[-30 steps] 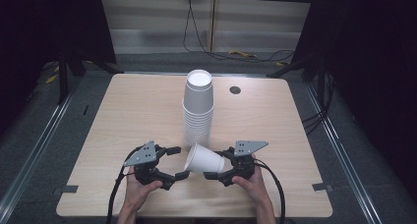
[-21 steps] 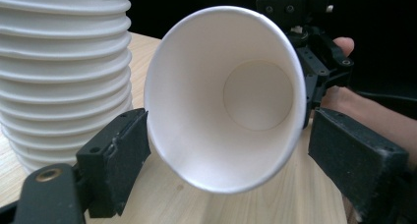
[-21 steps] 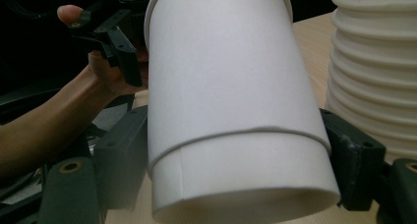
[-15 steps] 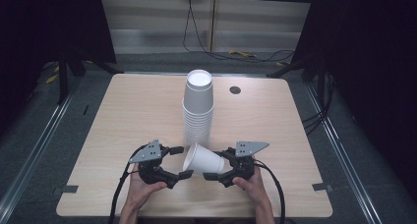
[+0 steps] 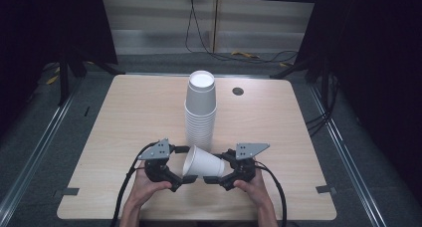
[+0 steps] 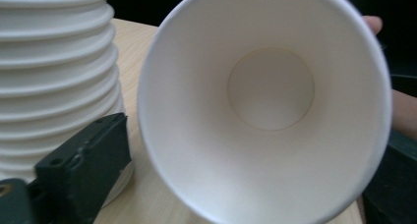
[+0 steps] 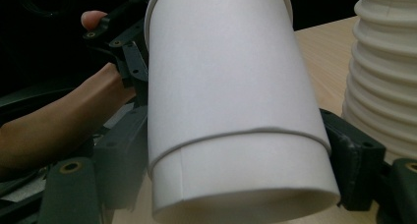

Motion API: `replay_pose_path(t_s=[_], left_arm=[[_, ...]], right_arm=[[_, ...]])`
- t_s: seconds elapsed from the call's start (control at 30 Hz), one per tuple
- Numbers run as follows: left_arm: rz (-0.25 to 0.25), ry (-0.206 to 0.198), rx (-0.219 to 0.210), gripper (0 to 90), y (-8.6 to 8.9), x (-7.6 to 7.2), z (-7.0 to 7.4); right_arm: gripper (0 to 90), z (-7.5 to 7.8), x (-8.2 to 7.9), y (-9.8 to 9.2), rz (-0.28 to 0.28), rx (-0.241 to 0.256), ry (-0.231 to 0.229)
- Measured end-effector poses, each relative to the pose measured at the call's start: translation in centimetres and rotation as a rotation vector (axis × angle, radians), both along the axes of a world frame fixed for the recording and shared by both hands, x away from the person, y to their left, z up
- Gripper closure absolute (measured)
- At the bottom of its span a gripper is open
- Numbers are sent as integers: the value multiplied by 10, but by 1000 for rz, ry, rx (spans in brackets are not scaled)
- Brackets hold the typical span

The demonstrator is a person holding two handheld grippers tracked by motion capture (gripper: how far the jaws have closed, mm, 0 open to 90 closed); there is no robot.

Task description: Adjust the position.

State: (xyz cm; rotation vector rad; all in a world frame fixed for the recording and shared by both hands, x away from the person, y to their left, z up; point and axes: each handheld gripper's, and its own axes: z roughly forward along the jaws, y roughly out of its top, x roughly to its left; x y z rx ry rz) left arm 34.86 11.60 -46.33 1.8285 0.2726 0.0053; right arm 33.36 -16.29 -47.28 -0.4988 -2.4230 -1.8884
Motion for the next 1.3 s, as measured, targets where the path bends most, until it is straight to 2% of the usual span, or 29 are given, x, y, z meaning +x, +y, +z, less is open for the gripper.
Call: replay_pose_path(t_s=[0.23,0.4,0.5,0.67,0.77,0.8,0.83,0.9,1.07,1.2,1.23,1.3], left_arm=[[-30,-2,-42,53,-2,2,3],[-41,10,-42,54,-3,2,3],[-22,11,-49,60,-3,1,3],[-29,10,-36,72,-3,2,3],[-34,7,-43,85,-2,1,3],[-18,1,-32,89,-2,0,4],[-38,2,-32,93,-1,0,4],[-20,-5,-22,102,-2,-1,5],[-25,-8,-15,107,-1,-1,4],[9,-4,0,108,0,-3,5],[-12,1,-16,108,0,-2,4],[0,2,-10,108,1,-2,5]], right_arm=[[226,1,0,2,12,-4,-6],[225,1,-1,4,17,-16,-12],[226,1,0,4,18,-14,-13],[221,1,1,4,14,-30,-18],[212,1,1,4,12,-35,-20],[206,0,1,5,12,-36,-22],[200,0,1,5,11,-37,-25],[185,0,1,6,2,-41,-29],[170,-1,0,7,-12,-41,-31],[147,-1,0,6,-29,-42,-38],[144,-1,0,5,-31,-43,-39],[143,-1,0,4,-42,-47,-39]])
